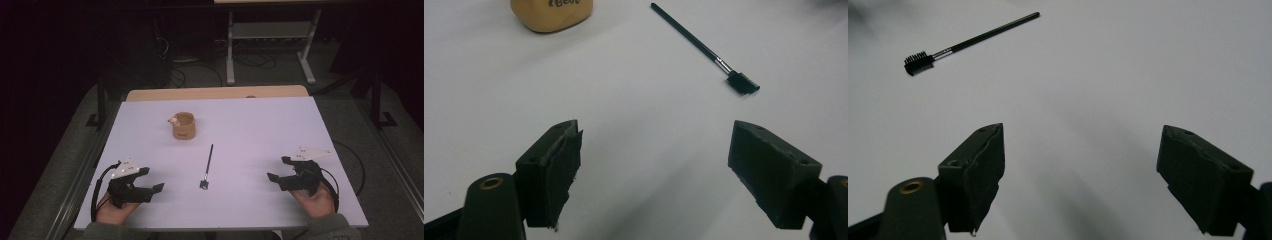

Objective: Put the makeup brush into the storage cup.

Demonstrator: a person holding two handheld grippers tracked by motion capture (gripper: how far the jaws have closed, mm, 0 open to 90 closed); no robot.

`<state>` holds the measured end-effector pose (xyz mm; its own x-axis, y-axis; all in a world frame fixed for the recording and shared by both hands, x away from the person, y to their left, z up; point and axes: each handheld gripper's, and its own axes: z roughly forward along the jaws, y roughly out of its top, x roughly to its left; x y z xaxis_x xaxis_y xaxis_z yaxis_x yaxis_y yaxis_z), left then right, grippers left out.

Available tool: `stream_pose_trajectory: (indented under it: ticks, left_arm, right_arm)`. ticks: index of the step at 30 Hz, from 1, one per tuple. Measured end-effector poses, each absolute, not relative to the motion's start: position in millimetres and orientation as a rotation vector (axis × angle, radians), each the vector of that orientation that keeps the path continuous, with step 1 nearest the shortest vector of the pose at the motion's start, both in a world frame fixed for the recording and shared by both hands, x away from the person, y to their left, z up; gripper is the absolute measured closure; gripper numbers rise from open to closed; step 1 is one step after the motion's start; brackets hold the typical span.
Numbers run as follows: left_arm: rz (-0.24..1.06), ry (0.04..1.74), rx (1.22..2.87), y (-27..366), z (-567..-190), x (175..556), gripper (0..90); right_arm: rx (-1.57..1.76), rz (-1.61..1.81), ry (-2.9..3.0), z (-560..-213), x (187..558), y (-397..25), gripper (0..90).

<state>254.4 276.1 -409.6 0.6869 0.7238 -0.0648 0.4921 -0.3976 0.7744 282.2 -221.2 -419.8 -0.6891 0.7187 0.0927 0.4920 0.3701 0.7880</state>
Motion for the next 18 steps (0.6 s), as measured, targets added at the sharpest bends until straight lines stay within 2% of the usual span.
stream_pose_trajectory:
  ticks: [18]
  left_arm:
    - [0.337,0.935,2.052,270.0,-405.5,255.9,22.6]
  right_arm:
    - [1.061,1.223,2.378,-421.2,279.7,-221.0,19.2]
